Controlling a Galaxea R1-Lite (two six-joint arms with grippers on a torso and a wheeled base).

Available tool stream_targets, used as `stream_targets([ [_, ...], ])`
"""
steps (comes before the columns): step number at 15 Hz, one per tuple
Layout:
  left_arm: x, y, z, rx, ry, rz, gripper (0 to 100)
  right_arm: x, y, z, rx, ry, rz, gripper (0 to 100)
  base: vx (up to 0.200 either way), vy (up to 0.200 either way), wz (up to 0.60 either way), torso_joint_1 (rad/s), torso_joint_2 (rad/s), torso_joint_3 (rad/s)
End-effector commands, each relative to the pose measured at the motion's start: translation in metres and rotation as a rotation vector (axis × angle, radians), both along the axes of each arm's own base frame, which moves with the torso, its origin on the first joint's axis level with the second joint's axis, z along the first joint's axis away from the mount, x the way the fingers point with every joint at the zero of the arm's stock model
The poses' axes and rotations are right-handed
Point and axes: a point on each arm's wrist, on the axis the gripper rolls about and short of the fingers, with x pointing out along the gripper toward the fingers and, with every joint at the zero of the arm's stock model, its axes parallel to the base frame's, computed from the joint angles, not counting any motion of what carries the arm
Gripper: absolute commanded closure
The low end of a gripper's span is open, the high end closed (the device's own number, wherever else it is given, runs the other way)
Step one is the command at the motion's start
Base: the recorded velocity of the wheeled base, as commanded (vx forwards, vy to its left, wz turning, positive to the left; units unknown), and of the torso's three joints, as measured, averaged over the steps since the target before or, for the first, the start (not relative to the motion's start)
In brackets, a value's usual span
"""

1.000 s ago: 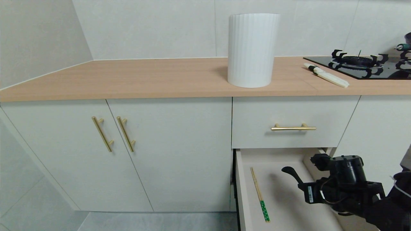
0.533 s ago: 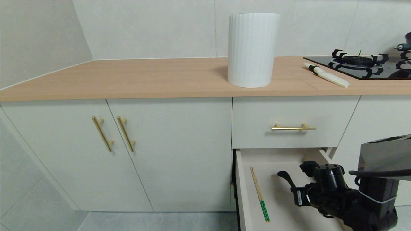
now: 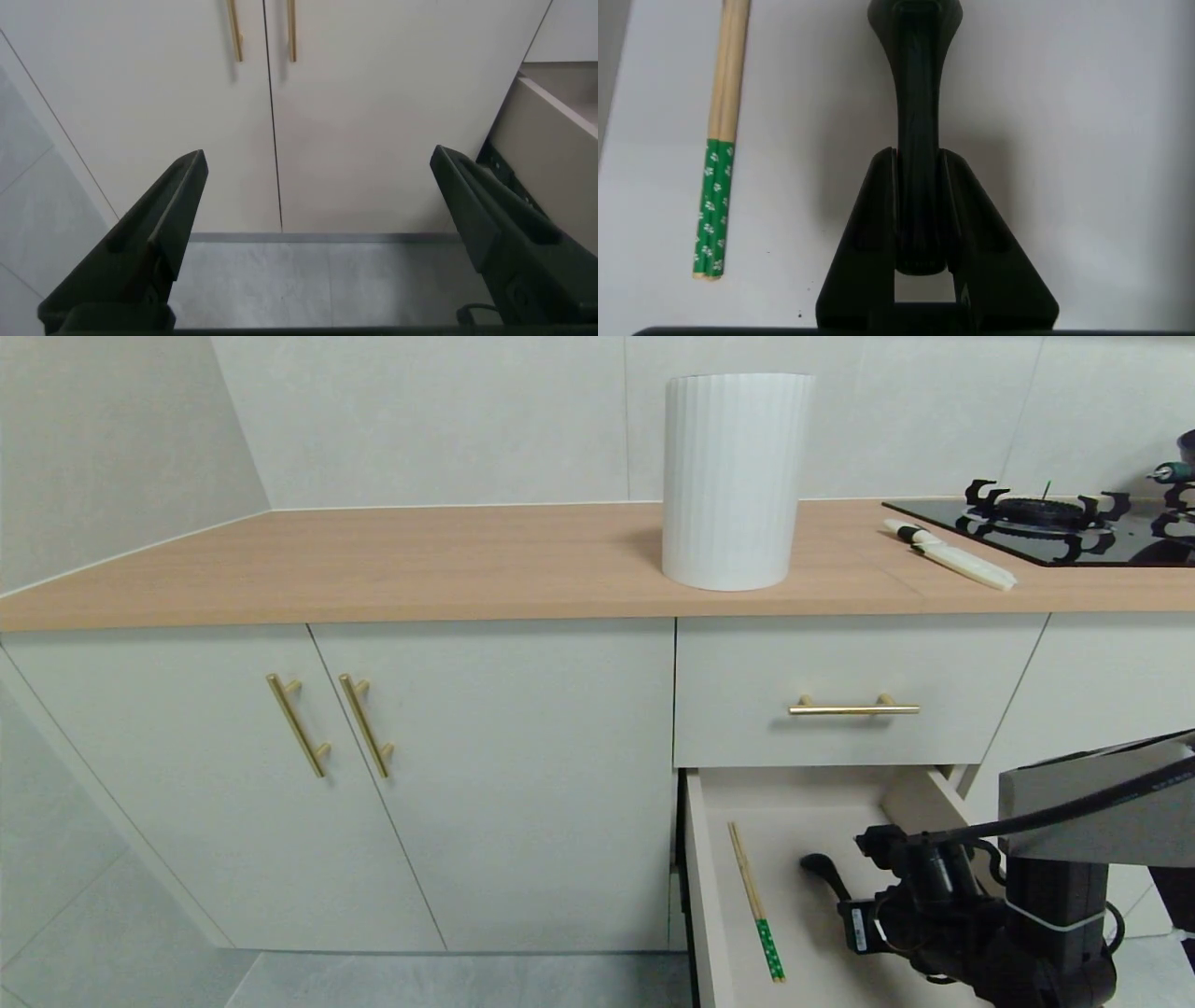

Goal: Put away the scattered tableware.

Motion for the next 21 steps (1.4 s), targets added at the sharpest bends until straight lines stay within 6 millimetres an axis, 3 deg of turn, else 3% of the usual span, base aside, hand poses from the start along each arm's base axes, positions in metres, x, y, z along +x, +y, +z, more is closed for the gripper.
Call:
stream_targets([
  [1,0.0,0.0,0.0,0.0,0.0,0.0,0,0.0,0.0,-0.002,-0.003,0.007,-0.001,100,0.0,0.0,0.0,0.0,0.0,0.0],
  [7,0.0,0.0,0.0,0.0,0.0,0.0,0,0.0,0.0,-0.005,-0.011,0.011,-0.004,100,0.0,0.0,0.0,0.0,0.0,0.0],
  [8,0.0,0.0,0.0,0.0,0.0,0.0,0,0.0,0.0,-0.006,-0.014,0.012,-0.007,0,0.0,0.0,0.0,0.0,0.0,0.0],
  [15,0.0,0.0,0.0,0.0,0.0,0.0,0,-0.001,-0.001,0.002,-0.01,-0.006,-0.01,0,0.0,0.0,0.0,0.0,0.0,0.0],
  [18,0.0,0.0,0.0,0.0,0.0,0.0,0,-0.015,-0.004,0.049,0.012,-0.097,-0.009,0,0.0,0.0,0.0,0.0,0.0,0.0],
  [21,0.0,0.0,0.0,0.0,0.0,0.0,0,-0.041,-0.01,0.116,0.042,-0.151,0.007,0,0.0,0.0,0.0,0.0,0.0,0.0],
])
